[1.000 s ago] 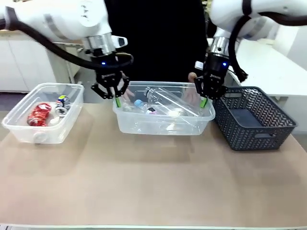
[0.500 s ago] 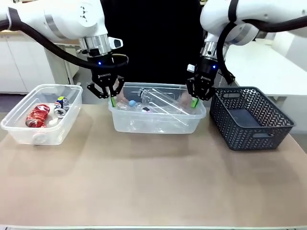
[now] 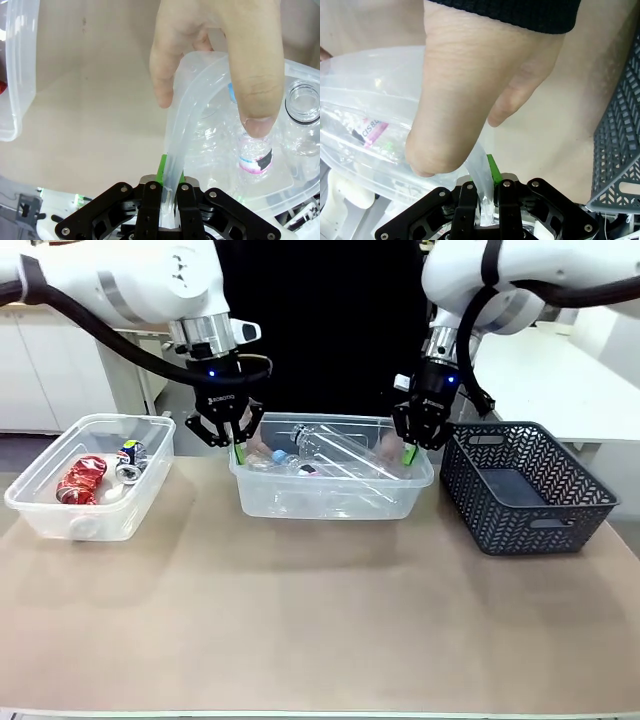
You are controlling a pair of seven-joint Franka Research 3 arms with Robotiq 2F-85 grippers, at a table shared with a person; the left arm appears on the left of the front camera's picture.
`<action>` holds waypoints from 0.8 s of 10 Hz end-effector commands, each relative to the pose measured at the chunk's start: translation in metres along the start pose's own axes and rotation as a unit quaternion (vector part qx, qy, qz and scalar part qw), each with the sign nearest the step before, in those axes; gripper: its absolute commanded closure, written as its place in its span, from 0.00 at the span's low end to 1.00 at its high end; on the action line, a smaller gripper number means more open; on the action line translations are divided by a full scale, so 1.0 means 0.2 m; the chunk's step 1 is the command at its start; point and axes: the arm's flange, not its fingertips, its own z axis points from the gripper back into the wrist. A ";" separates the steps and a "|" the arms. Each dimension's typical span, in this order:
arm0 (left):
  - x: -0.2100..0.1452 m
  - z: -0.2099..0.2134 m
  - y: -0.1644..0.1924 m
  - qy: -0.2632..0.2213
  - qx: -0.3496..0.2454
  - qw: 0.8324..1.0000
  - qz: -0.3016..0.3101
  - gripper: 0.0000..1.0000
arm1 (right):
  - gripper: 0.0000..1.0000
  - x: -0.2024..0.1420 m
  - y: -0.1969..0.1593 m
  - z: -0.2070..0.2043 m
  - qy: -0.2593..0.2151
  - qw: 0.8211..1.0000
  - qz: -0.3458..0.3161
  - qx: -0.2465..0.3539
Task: Sort the waste into each basket.
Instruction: Release the Organizing box you were holding.
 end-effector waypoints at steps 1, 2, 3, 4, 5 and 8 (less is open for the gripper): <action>-0.03 0.00 -0.02 -0.005 -0.012 1.000 0.006 0.96 | 0.95 -0.01 0.03 0.00 -0.005 1.000 0.001 0.004; -0.03 0.00 -0.02 -0.005 -0.012 1.000 0.006 0.96 | 0.95 -0.01 0.03 0.00 -0.005 1.000 0.001 0.004; -0.03 0.00 -0.02 -0.005 -0.012 1.000 0.006 0.96 | 0.95 -0.01 0.03 0.00 -0.005 1.000 0.001 0.004; 0.00 0.00 0.00 0.000 0.000 1.000 0.000 0.76 | 0.80 0.00 0.00 0.00 0.000 1.000 0.000 0.000; -0.01 0.03 -0.01 -0.002 -0.005 1.000 -0.010 0.37 | 0.41 -0.07 -0.01 0.02 -0.067 0.998 -0.002 0.004; -0.06 0.12 0.09 -0.034 -0.019 0.999 0.030 0.00 | 0.00 -0.31 -0.04 0.13 -0.191 0.982 0.003 0.013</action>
